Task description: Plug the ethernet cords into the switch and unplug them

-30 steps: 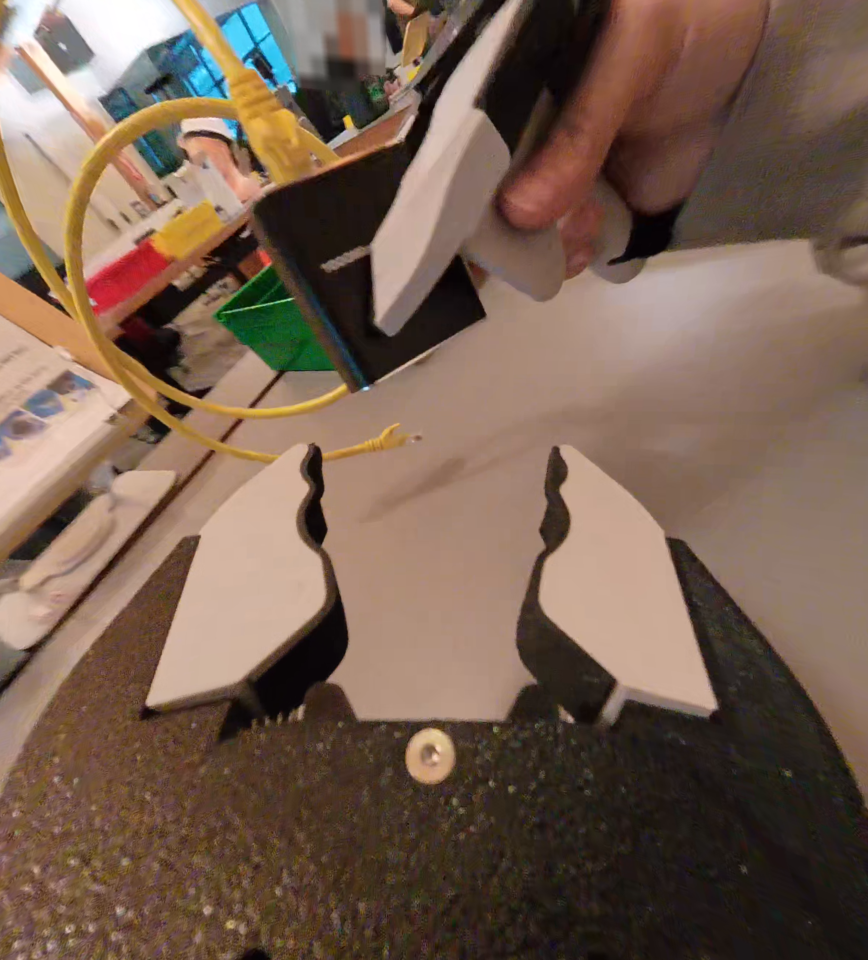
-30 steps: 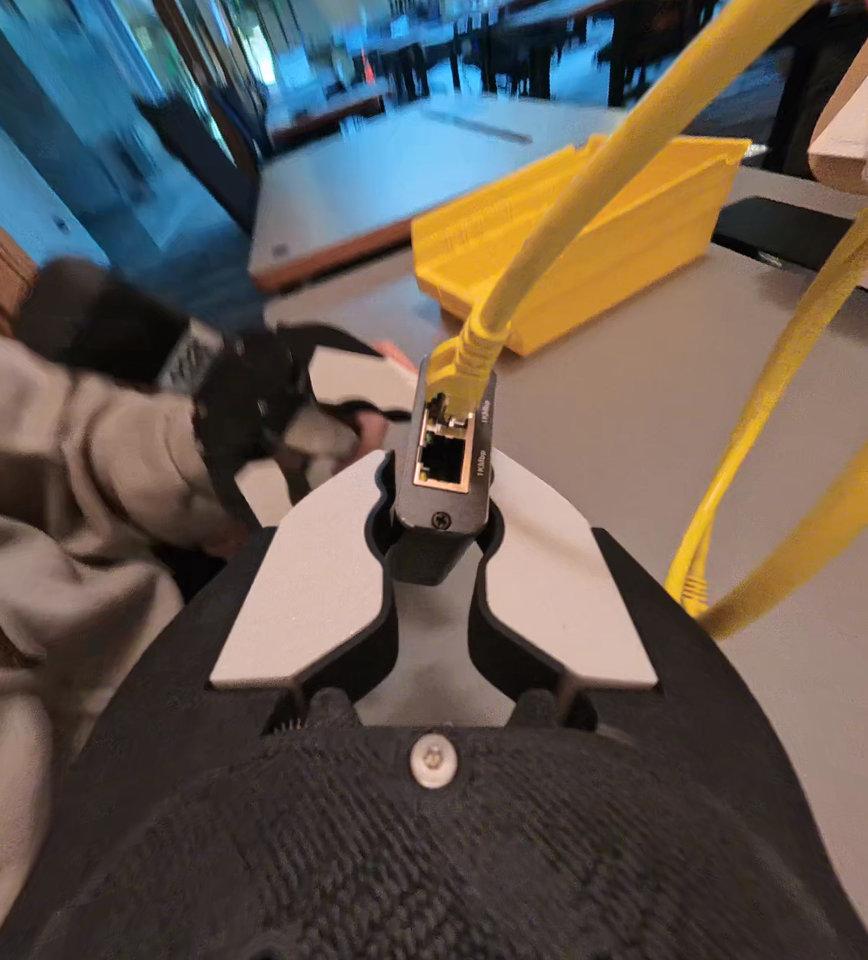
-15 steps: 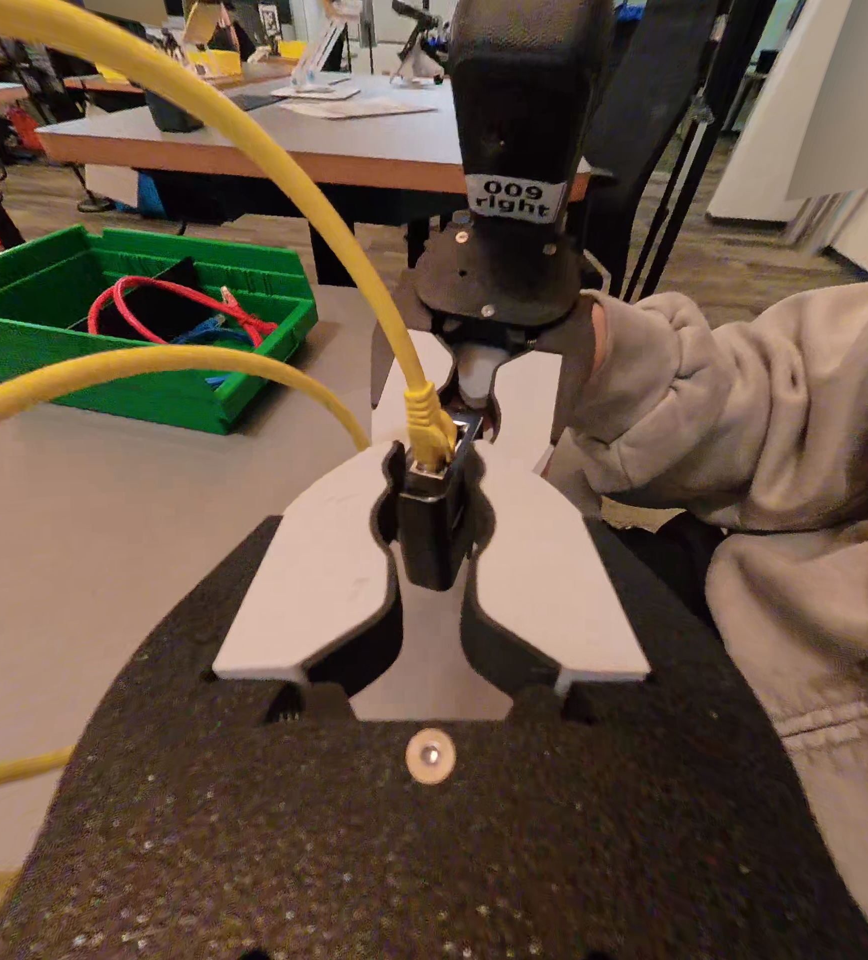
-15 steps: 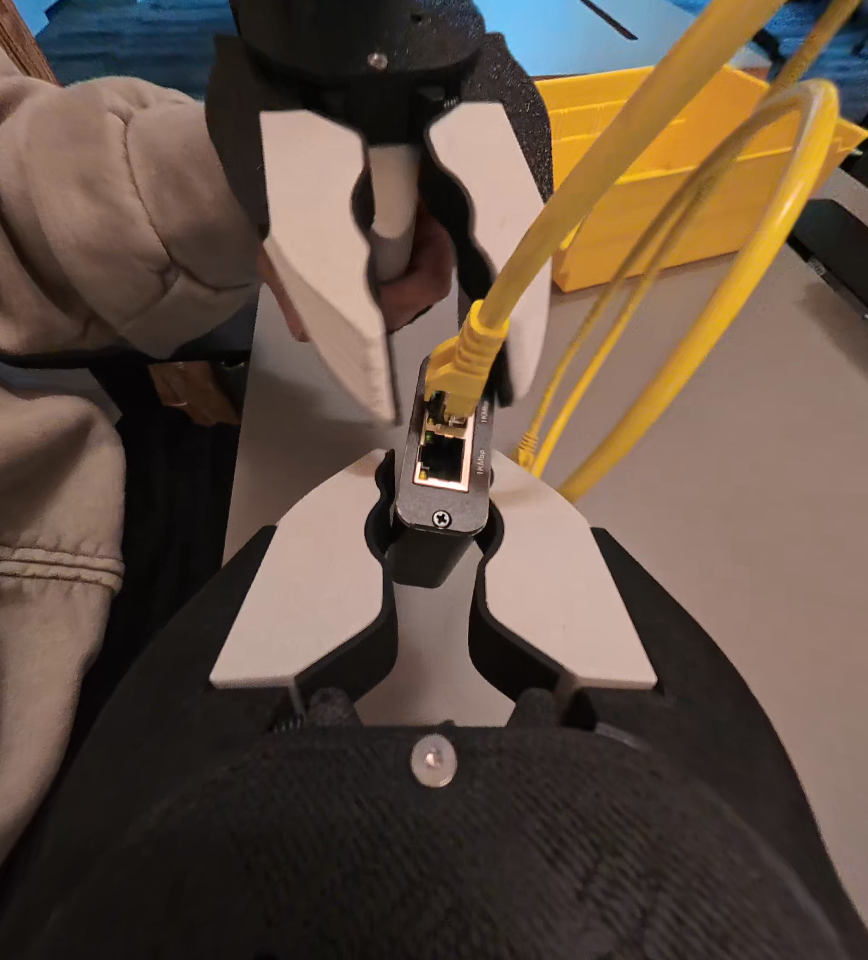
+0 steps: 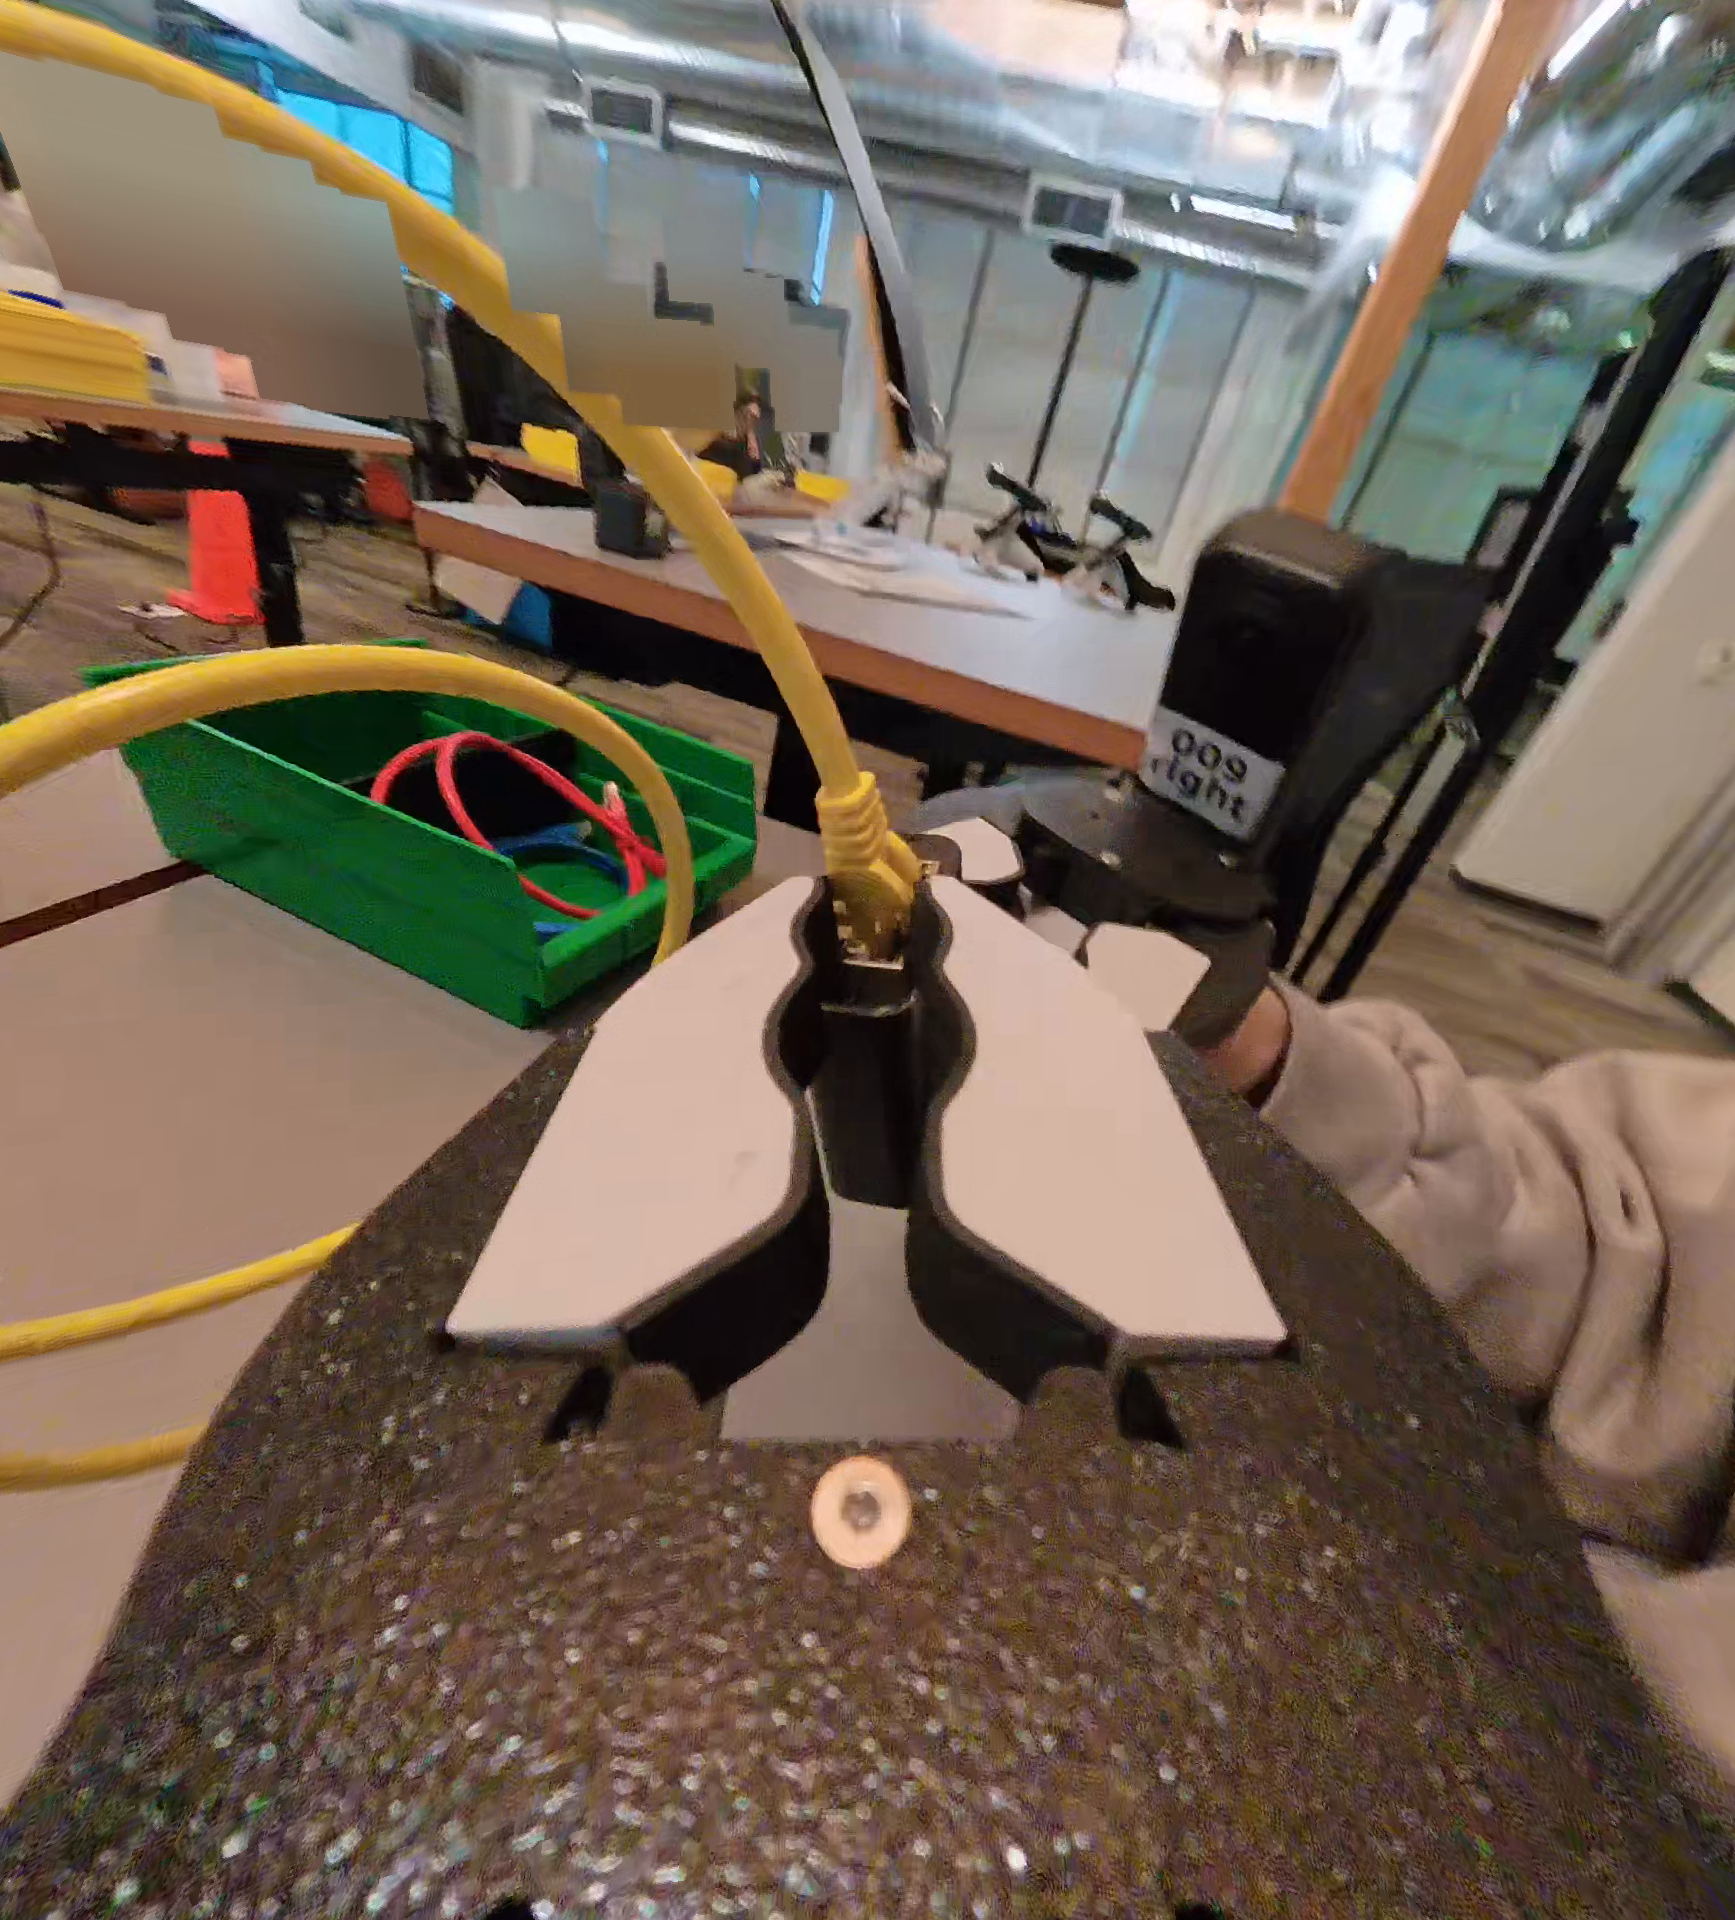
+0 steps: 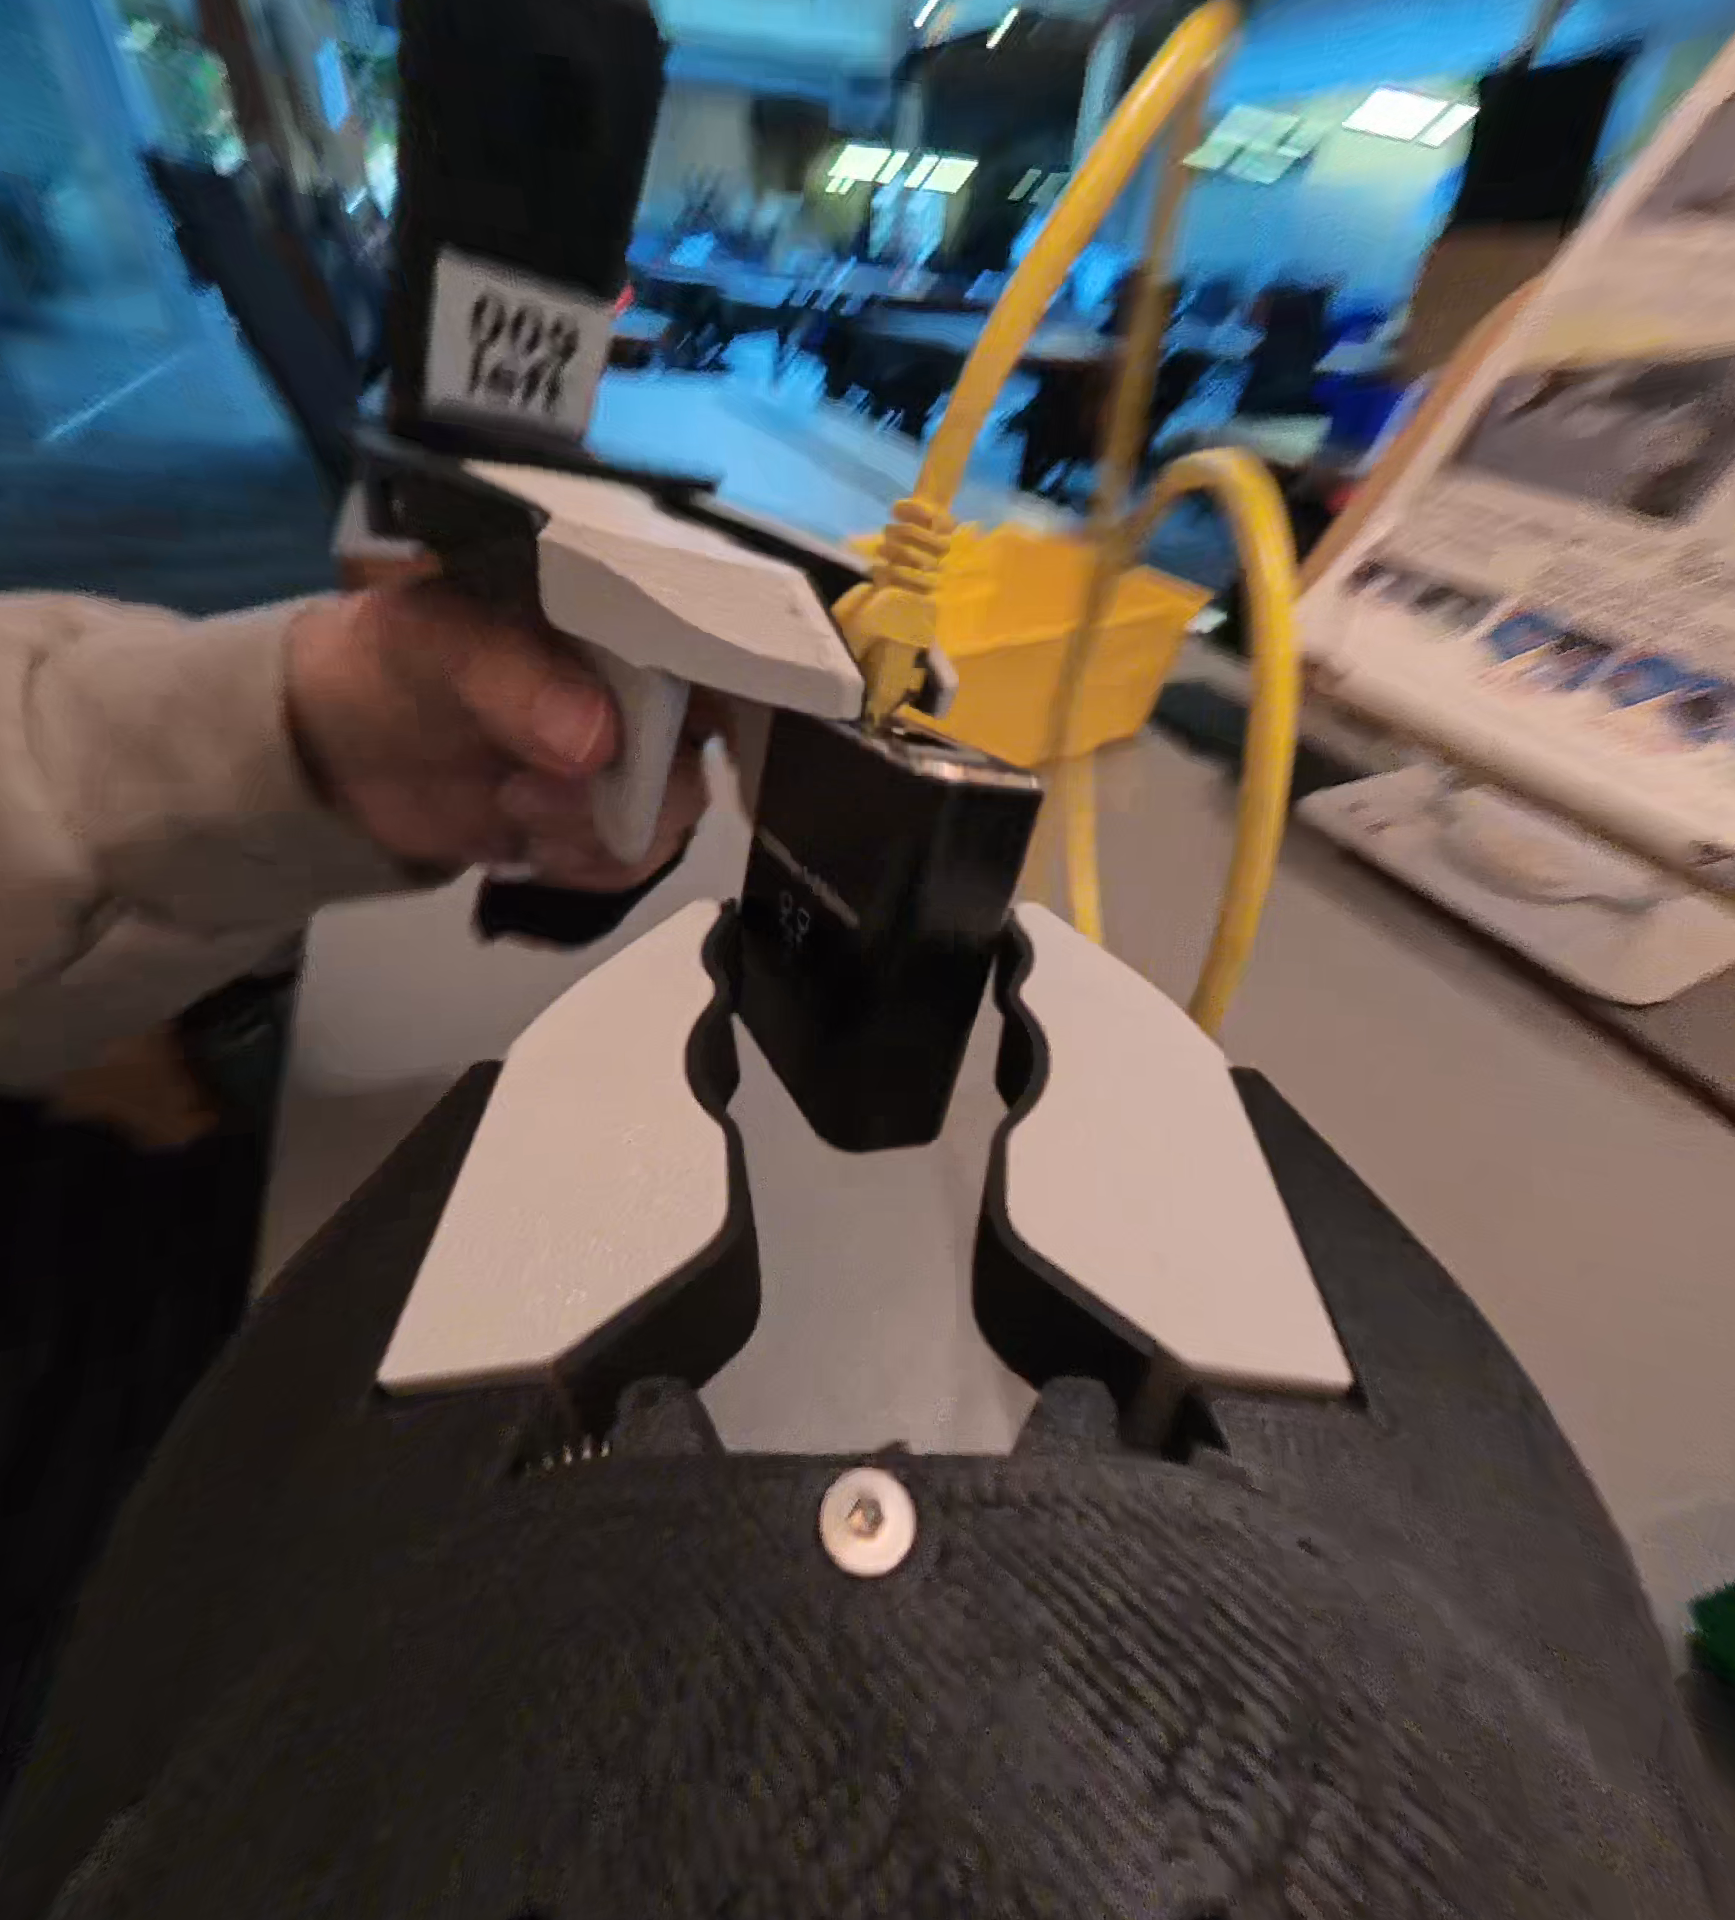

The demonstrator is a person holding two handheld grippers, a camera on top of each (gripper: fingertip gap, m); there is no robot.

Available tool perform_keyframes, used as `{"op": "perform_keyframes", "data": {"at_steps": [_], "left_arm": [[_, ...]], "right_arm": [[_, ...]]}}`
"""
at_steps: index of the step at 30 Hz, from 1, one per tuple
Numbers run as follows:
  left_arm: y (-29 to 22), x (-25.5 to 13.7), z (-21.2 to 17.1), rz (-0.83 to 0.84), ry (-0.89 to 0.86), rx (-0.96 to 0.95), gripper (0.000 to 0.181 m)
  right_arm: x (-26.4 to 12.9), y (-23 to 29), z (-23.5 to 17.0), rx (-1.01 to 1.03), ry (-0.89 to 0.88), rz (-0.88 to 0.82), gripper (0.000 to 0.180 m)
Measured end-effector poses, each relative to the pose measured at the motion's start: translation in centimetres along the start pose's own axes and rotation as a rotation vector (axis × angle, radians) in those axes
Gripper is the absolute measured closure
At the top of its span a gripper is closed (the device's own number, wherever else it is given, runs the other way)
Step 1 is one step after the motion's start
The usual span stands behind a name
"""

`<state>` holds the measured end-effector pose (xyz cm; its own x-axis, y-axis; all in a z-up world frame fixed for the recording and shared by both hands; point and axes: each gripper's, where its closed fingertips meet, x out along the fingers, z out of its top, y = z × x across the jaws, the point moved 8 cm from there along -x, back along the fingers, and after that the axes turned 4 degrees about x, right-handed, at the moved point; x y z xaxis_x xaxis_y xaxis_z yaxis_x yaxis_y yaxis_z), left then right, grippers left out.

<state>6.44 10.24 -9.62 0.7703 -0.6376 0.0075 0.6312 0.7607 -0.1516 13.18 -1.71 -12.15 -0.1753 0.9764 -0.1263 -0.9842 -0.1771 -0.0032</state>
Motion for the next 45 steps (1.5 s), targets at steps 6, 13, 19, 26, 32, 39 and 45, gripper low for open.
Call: {"op": "perform_keyframes", "data": {"at_steps": [6, 13, 19, 26, 32, 39, 45], "left_arm": [[-0.8, 0.7, -0.2, 0.31, -0.113, -0.07, 0.168], [-3.4, 2.6, -0.4, 0.383, -0.116, -0.022, 0.168], [-4.0, 2.8, -0.4, 0.395, -0.107, -0.012, 0.168], [-3.1, 2.7, -1.2, 0.377, 0.012, 0.039, 0.155], [-2.3, 2.1, -1.6, 0.288, 0.025, 0.019, 0.138], [-0.3, 0.8, -1.9, 0.081, -0.047, -0.282, 0.139], [-0.5, 0.6, -2.0, 0.094, 0.027, -0.167, 0.152]], "right_arm": [[1.1, -0.2, 0.1, -0.234, -0.011, -0.482, 0.088], [2.0, 0.0, -1.0, -0.278, -0.033, -0.609, 0.079], [1.2, -0.2, -0.7, -0.302, -0.077, -0.531, 0.095], [0.9, -1.6, -2.0, -0.359, 0.118, -0.566, 0.097], [0.9, -1.8, -2.2, -0.4, 0.126, -0.554, 0.1], [0.6, -1.2, -1.7, -0.466, 0.072, -0.558, 0.1], [1.4, -0.4, -1.7, -0.515, 0.058, -0.529, 0.101]]}}
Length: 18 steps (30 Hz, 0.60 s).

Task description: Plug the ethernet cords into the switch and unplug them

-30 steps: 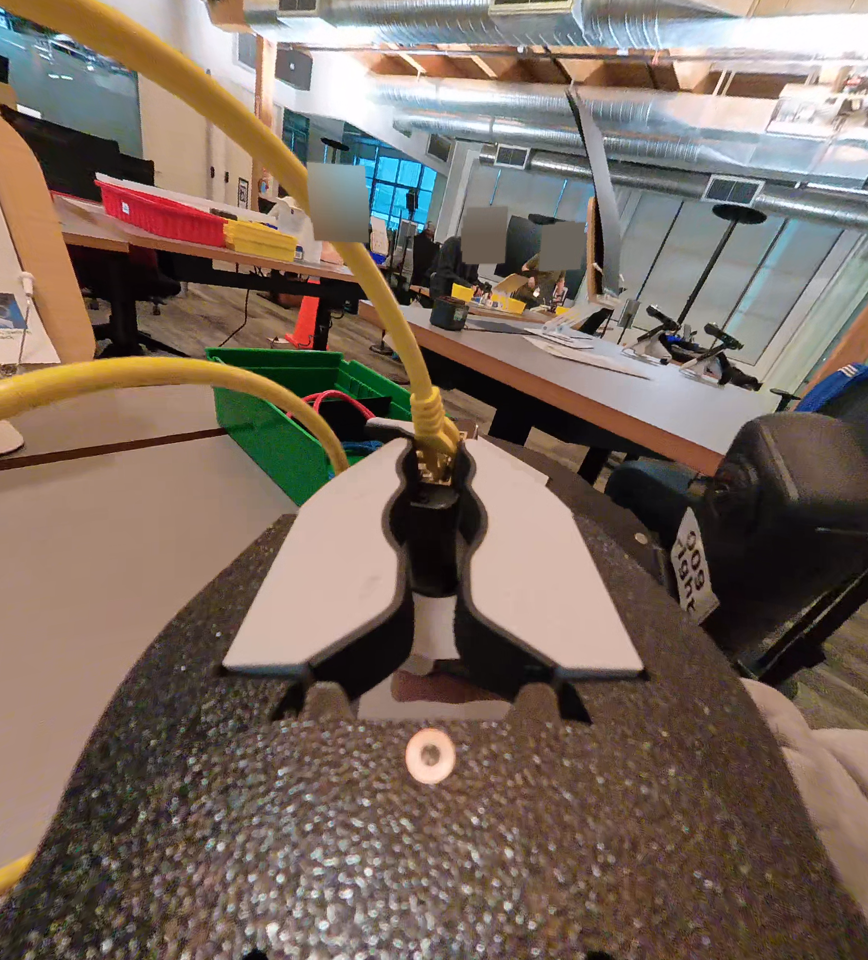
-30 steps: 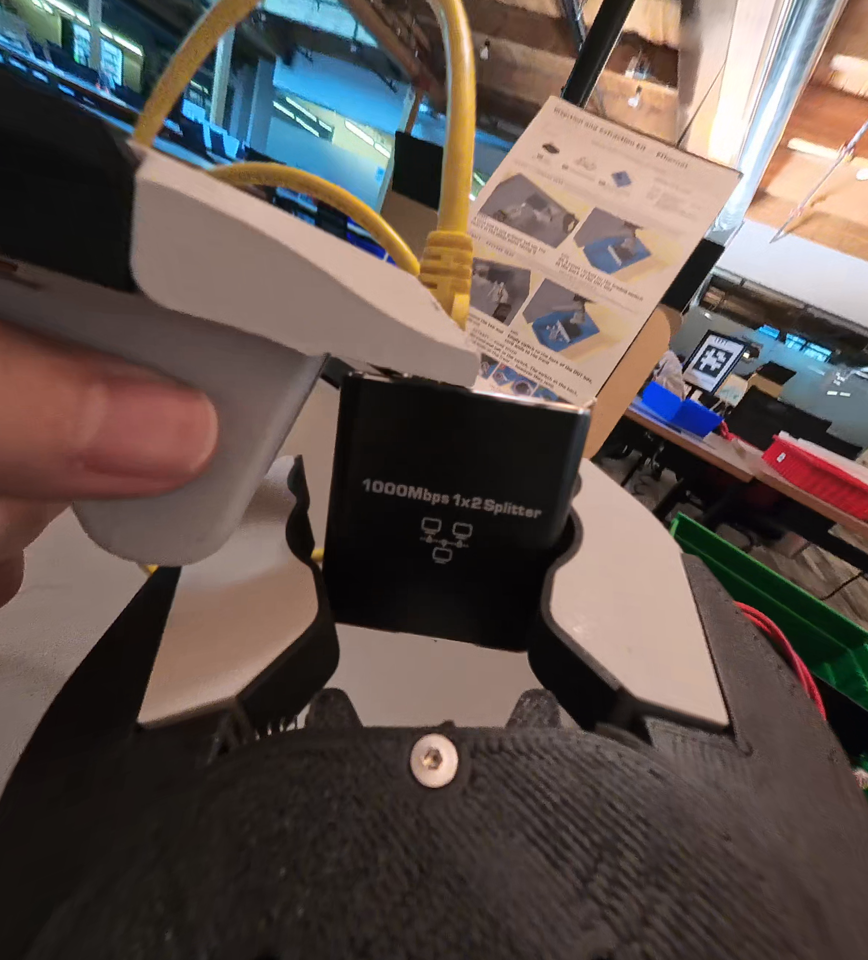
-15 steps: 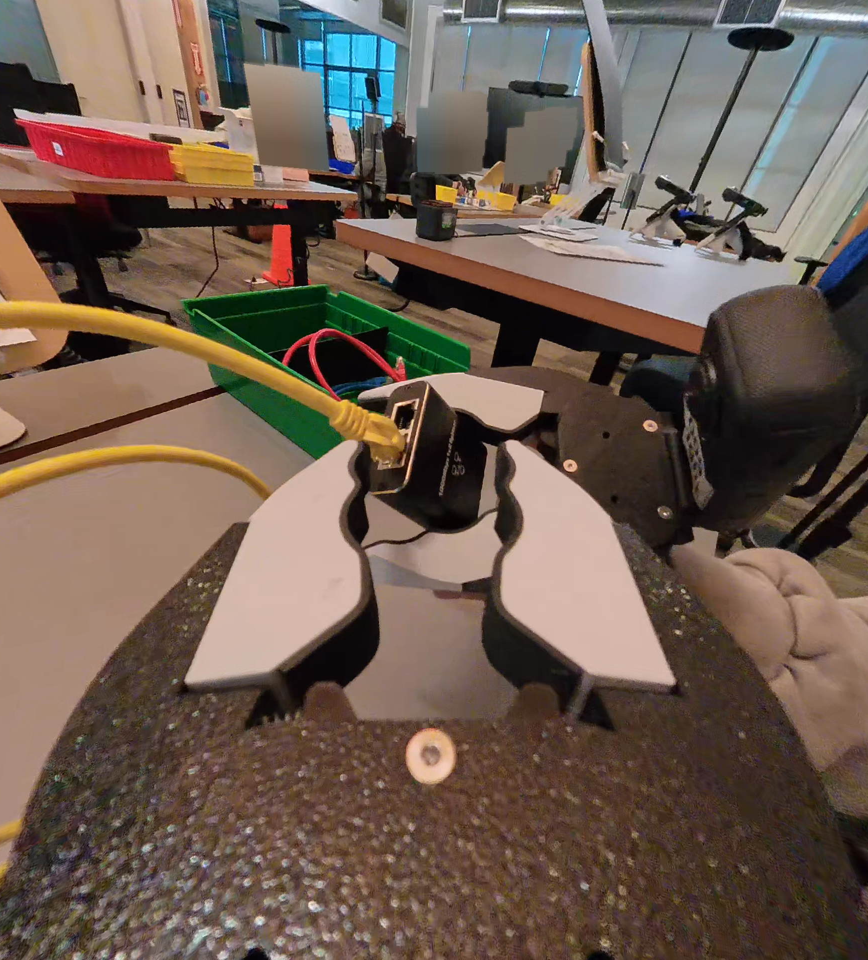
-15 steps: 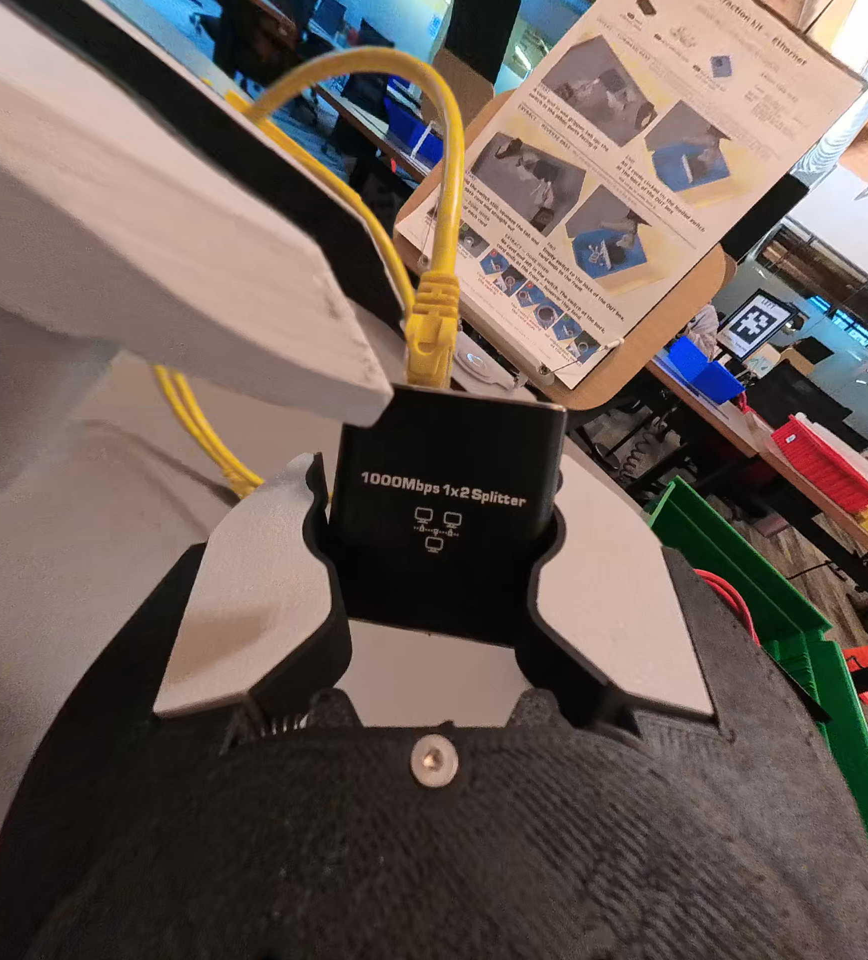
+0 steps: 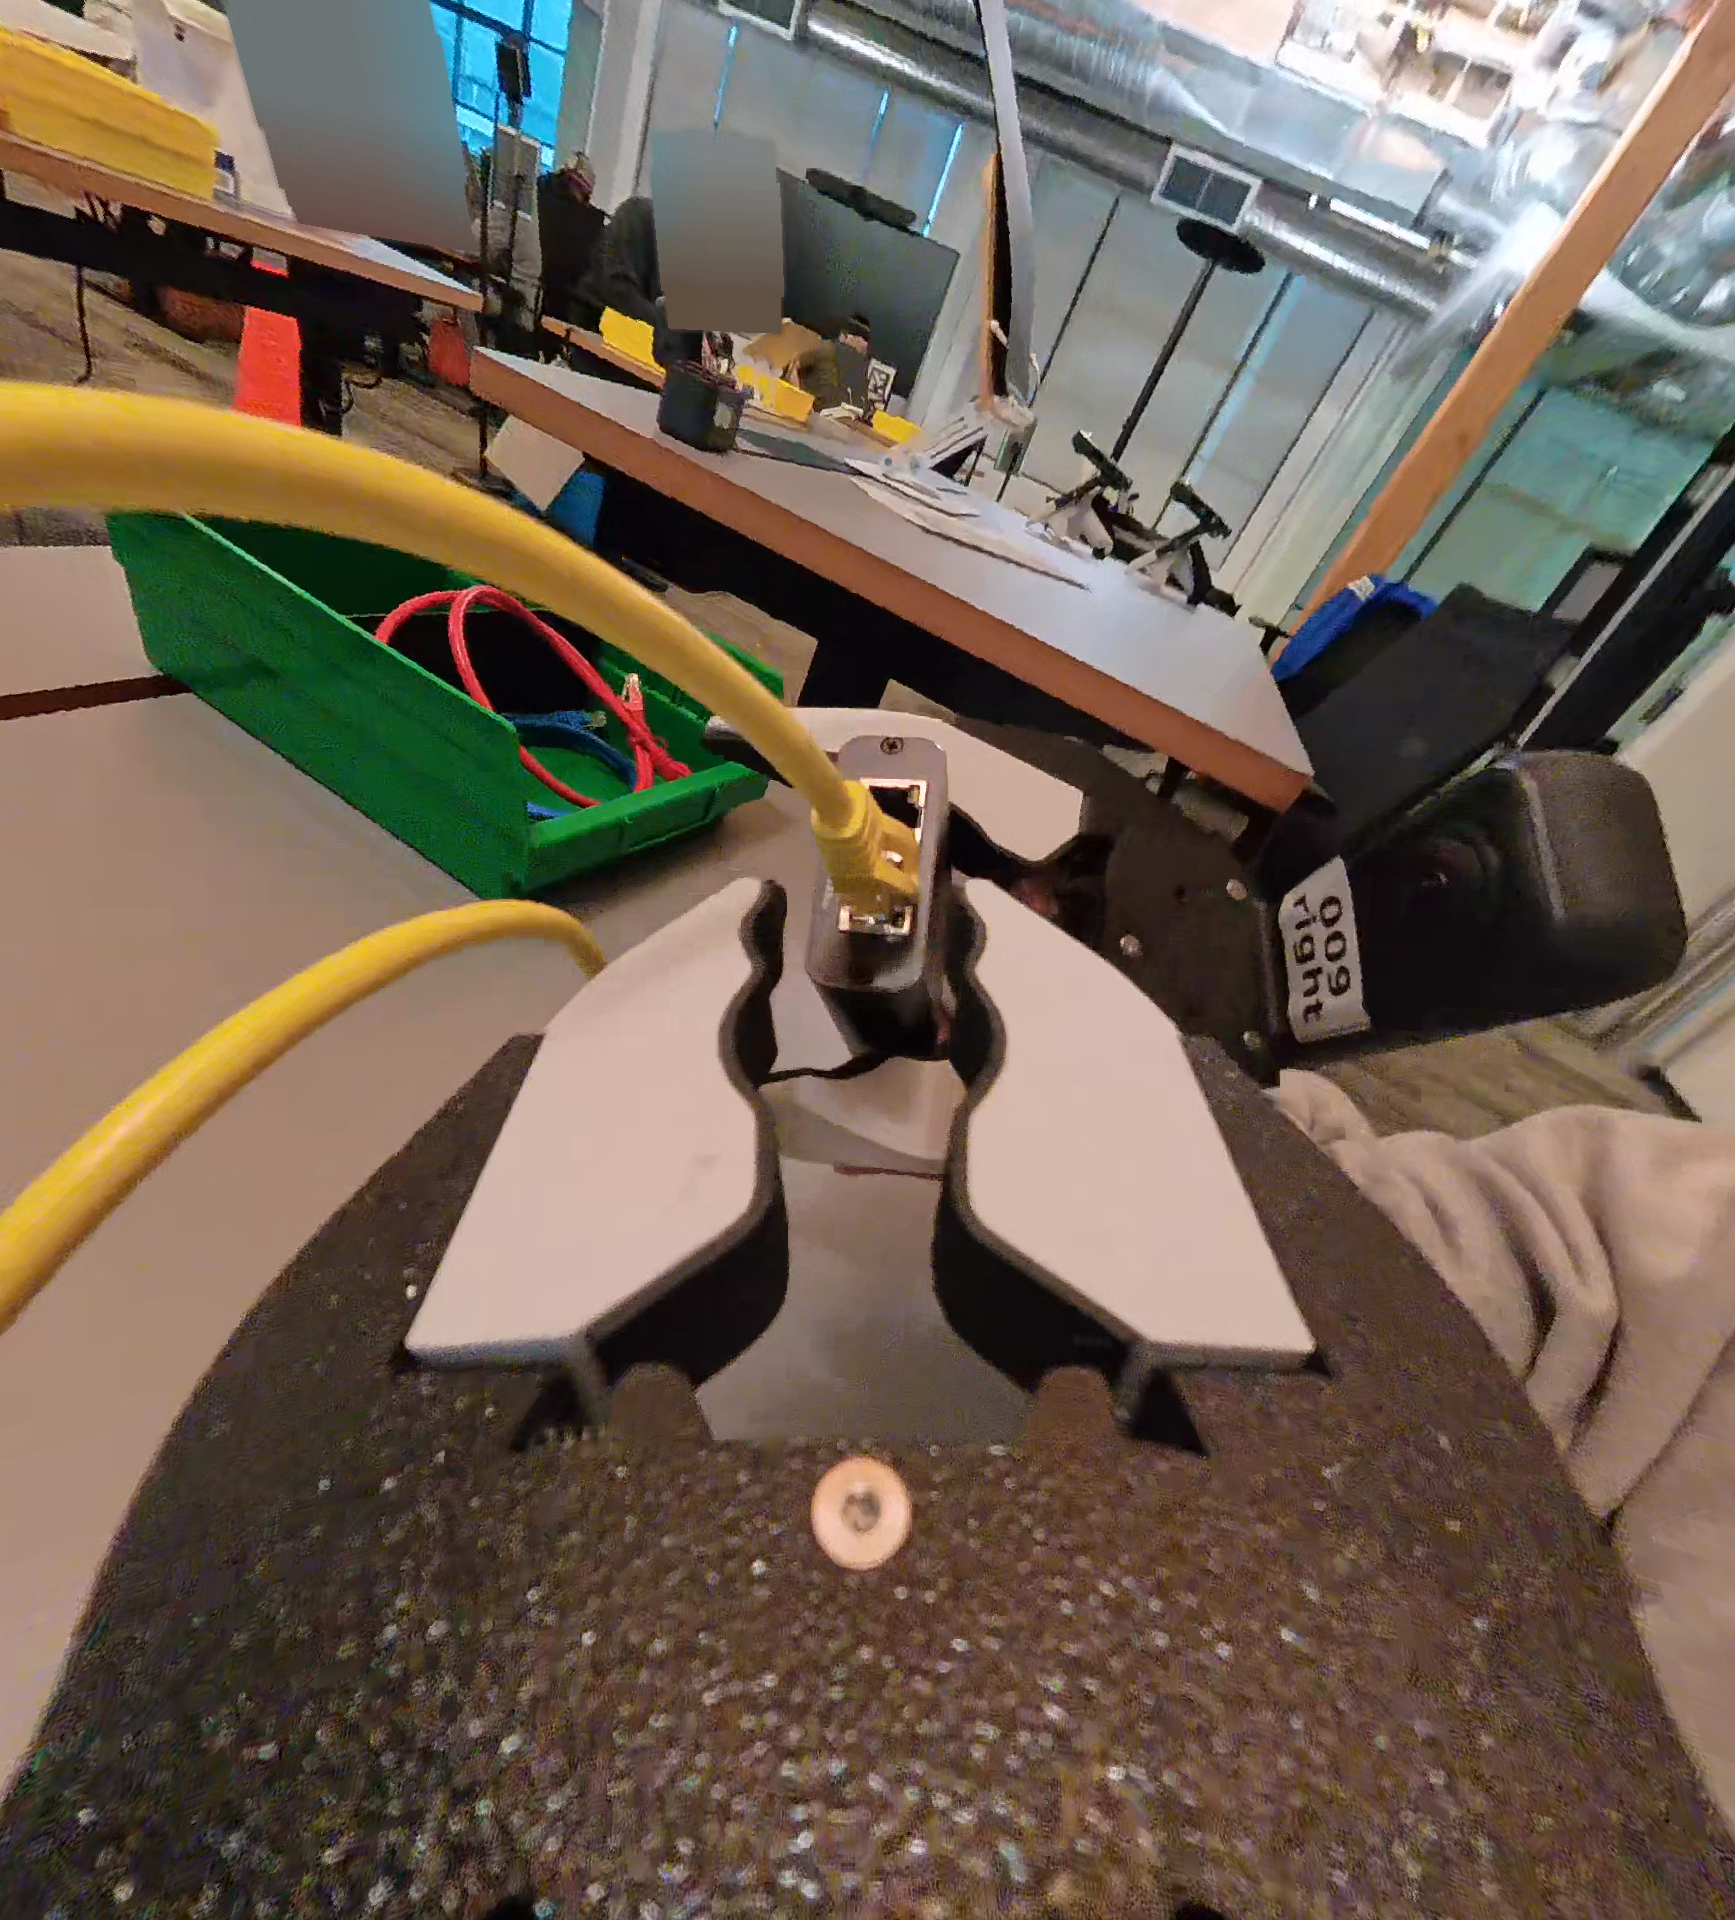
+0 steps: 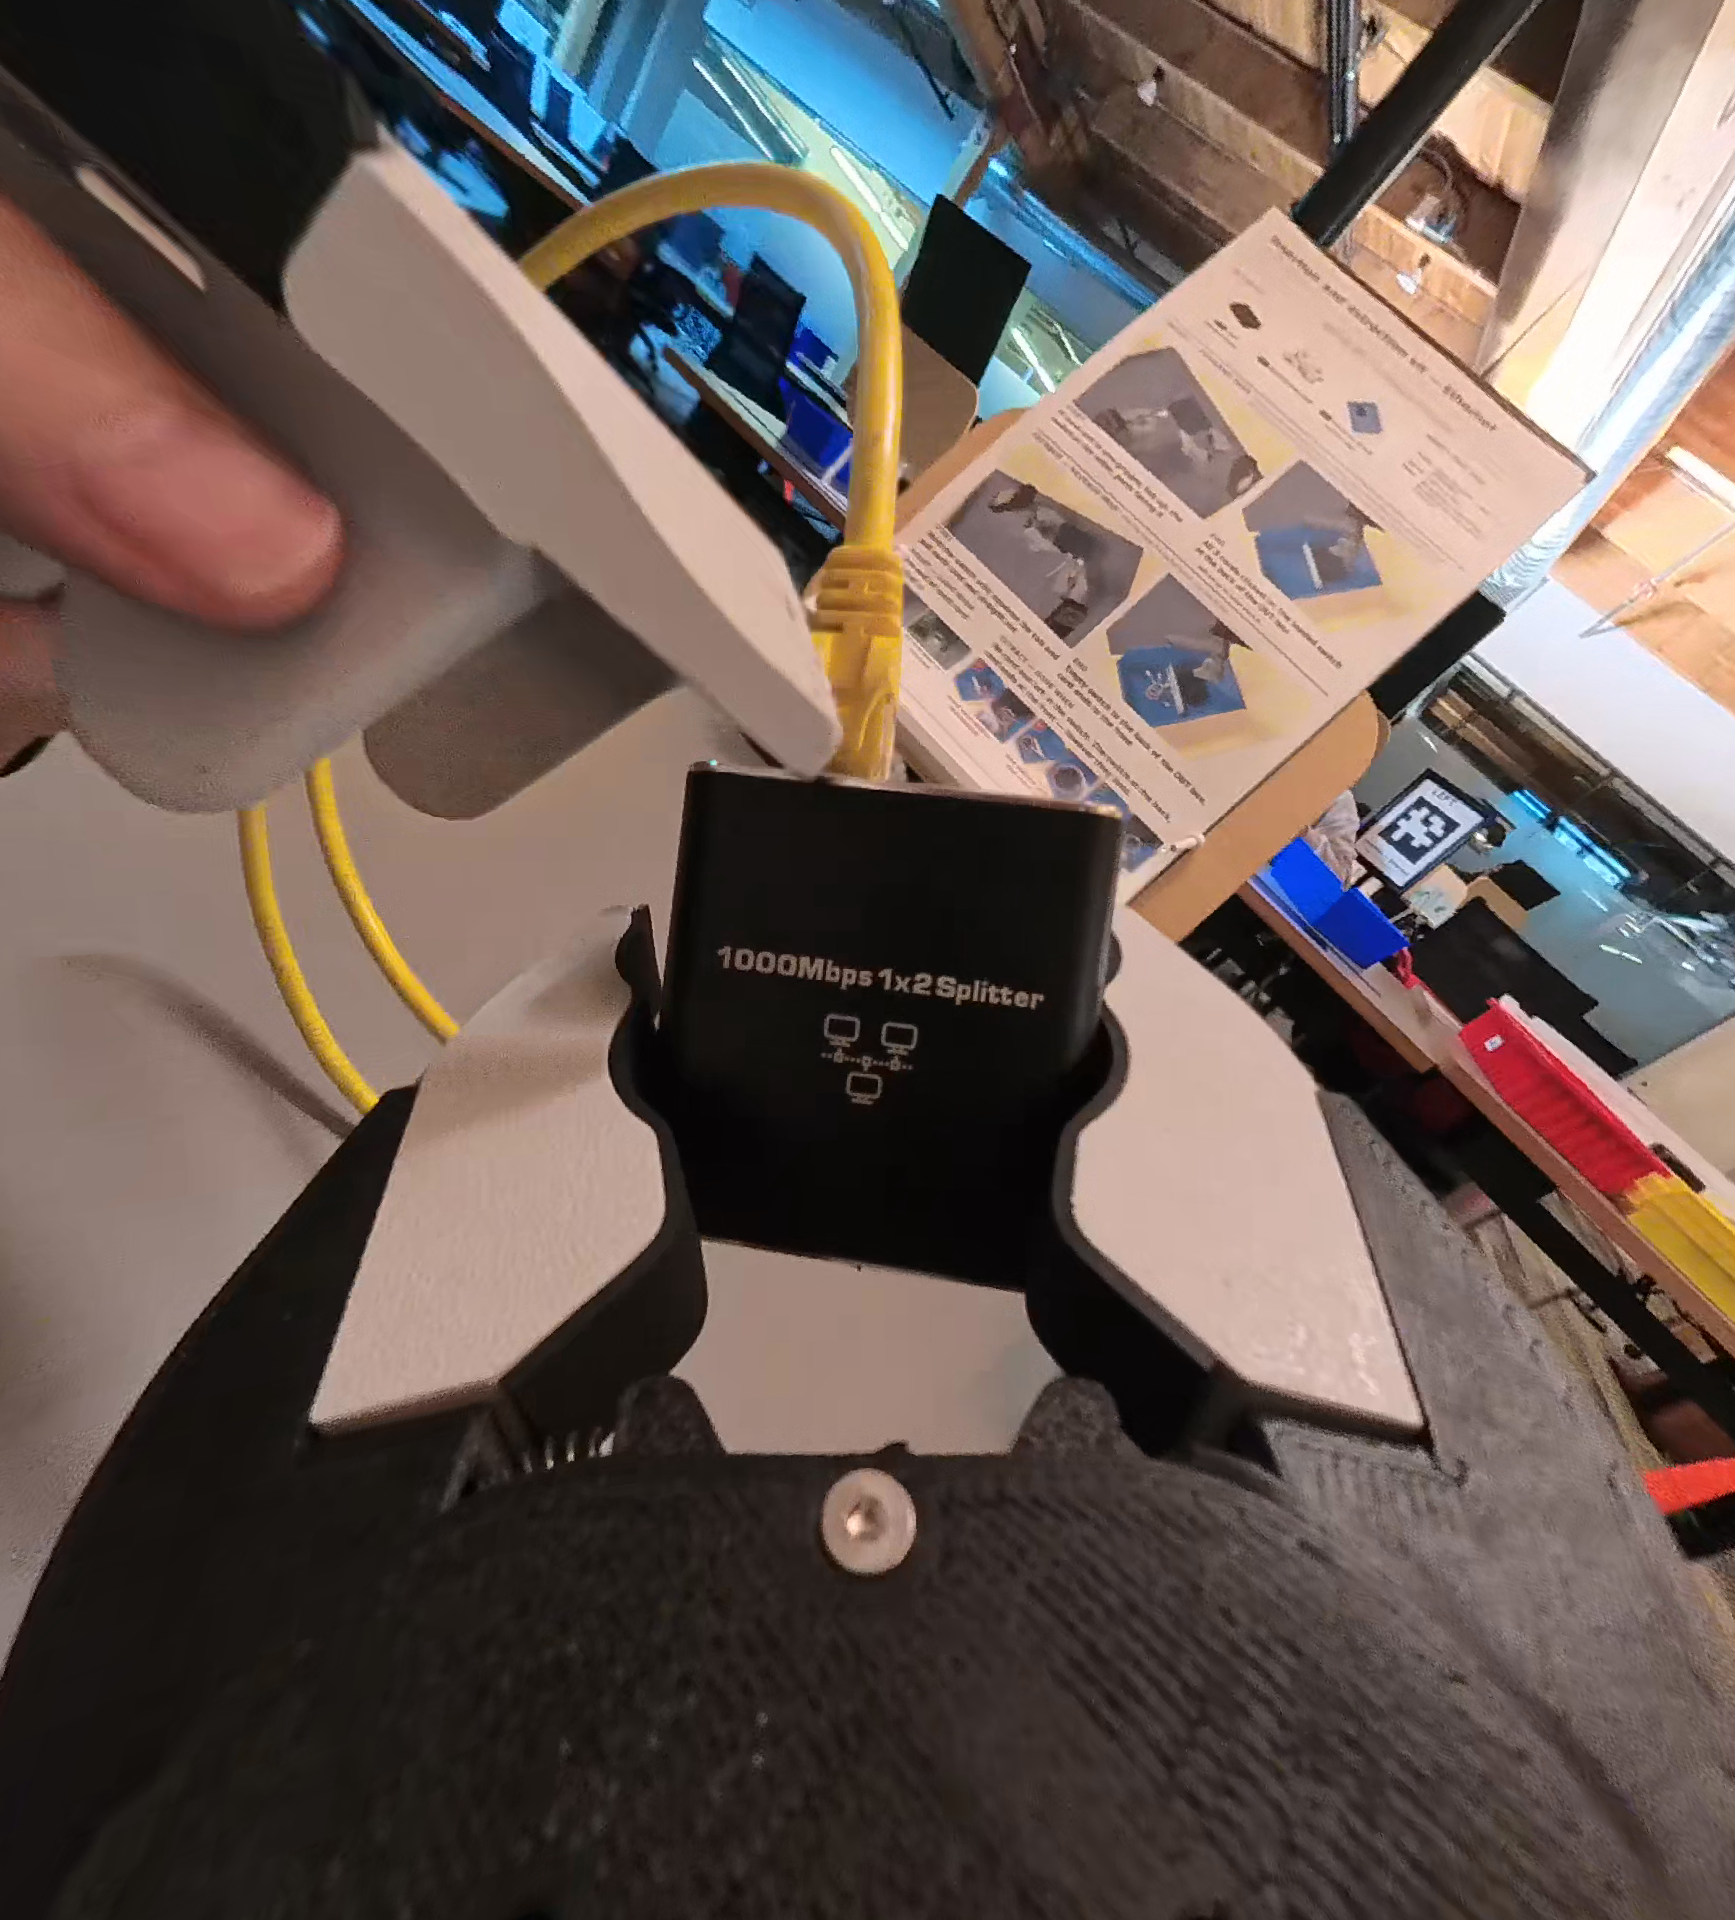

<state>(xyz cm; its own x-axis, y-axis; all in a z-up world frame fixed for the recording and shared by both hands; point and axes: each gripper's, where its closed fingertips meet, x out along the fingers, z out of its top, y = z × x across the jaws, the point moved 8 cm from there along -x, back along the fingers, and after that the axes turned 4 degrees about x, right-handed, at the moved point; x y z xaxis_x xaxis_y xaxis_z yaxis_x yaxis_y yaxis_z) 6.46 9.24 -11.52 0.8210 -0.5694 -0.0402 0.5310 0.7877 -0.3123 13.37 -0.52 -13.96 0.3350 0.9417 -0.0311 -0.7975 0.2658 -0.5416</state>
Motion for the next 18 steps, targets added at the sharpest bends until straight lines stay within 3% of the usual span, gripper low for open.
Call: {"op": "perform_keyframes", "data": {"at_steps": [4, 18], "left_arm": [[-0.2, -0.4, 0.1, 0.01, 0.034, 0.081, 0.163], [-0.4, -1.4, -0.1, -0.017, -0.028, 0.148, 0.165]], "right_arm": [[0.1, 0.3, 0.2, -0.051, 0.016, -0.005, 0.101], [0.0, 0.9, 1.1, -0.139, 0.024, -0.058, 0.101]]}}
